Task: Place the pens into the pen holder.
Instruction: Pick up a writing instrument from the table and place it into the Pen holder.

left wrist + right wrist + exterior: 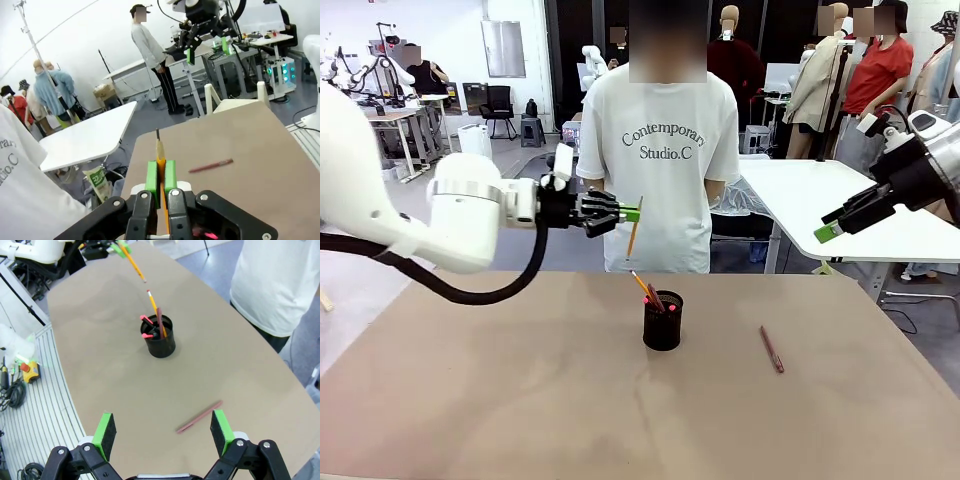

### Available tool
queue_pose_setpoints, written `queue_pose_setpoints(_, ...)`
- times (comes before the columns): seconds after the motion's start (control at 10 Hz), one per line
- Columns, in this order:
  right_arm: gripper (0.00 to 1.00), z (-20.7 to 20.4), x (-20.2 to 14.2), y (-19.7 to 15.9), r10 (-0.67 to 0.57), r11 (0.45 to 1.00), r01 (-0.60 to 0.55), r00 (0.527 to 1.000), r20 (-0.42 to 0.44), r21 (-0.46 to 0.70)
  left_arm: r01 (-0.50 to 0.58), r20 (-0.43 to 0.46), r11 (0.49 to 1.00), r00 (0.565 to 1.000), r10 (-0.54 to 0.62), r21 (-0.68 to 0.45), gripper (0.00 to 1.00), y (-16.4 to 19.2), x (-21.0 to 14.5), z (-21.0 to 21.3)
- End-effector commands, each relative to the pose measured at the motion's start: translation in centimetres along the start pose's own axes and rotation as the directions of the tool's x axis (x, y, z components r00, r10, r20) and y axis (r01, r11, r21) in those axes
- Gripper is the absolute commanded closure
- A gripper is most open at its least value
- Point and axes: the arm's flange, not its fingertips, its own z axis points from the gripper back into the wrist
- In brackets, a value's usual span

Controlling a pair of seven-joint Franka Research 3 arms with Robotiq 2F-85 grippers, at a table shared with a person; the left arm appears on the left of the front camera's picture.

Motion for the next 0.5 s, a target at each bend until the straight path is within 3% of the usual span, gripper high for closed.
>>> queue_pose_setpoints(0.0,0.0,0.0,0.2,0.0,0.001,1.0,-0.001,1.0,0.015,0.001,0.013,0.064,1.0,0.998,-0.015,0.027,1.0,1.5,-1.6,-2.7)
queue_pose_setpoints(0.2,0.0,0.0,0.2,0.0,0.001,1.0,-0.001,1.0,0.015,0.001,-0.085,0.133,0.996,0.988,0.083,0.008,1.0,1.5,-2.4,-3.8)
queue_pose_setpoints(0.3,0.0,0.0,0.2,0.0,0.001,1.0,-0.001,1.0,0.015,0.001,-0.012,0.043,1.0,0.999,0.011,0.005,1.0,0.9,-1.8,-3.0)
queue_pose_setpoints(0.4,0.0,0.0,0.2,0.0,0.001,1.0,-0.001,1.0,0.015,0.001,-0.012,0.043,1.0,0.999,0.011,0.005,1.0,0.9,-1.8,-3.0)
